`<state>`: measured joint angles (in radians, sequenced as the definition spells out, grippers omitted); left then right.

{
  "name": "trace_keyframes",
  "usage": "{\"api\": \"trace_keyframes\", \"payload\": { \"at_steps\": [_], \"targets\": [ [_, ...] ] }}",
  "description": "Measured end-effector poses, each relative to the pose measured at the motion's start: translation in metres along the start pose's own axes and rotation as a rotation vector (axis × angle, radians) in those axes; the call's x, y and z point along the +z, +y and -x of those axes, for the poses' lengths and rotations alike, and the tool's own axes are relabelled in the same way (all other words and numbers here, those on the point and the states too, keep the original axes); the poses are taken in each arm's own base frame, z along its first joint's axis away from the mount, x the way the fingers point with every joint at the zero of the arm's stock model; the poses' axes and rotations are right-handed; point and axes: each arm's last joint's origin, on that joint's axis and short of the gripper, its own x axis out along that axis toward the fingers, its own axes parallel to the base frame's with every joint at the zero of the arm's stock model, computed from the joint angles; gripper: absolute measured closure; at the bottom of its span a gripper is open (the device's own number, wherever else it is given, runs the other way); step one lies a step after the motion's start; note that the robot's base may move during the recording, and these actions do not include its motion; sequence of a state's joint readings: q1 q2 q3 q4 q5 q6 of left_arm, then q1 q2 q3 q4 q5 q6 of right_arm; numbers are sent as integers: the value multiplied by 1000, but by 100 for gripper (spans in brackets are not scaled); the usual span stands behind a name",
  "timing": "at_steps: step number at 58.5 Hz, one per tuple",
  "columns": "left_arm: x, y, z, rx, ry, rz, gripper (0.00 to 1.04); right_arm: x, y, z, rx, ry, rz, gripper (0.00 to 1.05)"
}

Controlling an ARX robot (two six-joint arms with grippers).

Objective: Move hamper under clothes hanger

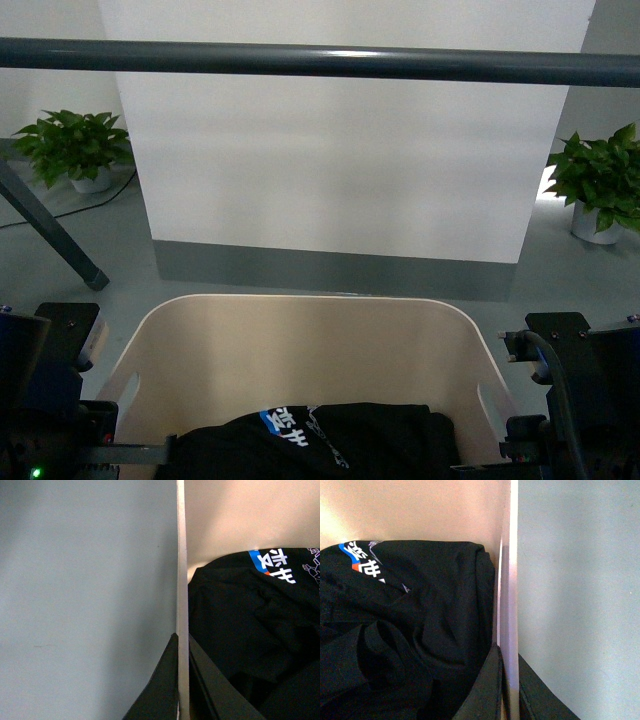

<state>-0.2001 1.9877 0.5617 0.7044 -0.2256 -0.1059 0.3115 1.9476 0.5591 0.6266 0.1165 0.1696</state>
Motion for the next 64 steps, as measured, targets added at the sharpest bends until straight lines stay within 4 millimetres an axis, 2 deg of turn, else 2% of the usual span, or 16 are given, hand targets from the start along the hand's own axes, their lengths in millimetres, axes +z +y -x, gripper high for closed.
{"api": "trace_keyframes", "payload": {
  "at_steps": [12,15,22,27,34,56,64],
  "targets": [
    [0,0,0,3,0,0,101,0,0,0,3,0,0,102],
    [-2,0,-1,41,-68,29,101,0,0,0,4,1,-2,102],
    [-4,-7,-11,22,-152,67,101,-2,1,-5,-108,-132,-84,102],
    [1,-12,-19,-7,-144,74,101,1,2,-12,-136,-182,-137,102],
    [5,-21,-39,-28,-91,62,101,0,2,-29,-136,-140,-165,102],
    [-19,-25,-83,-6,20,47,101,-17,1,-62,-129,-51,-187,102],
    [-22,-27,-89,3,7,51,101,-24,0,-75,-131,-45,-199,102]
  ]
}}
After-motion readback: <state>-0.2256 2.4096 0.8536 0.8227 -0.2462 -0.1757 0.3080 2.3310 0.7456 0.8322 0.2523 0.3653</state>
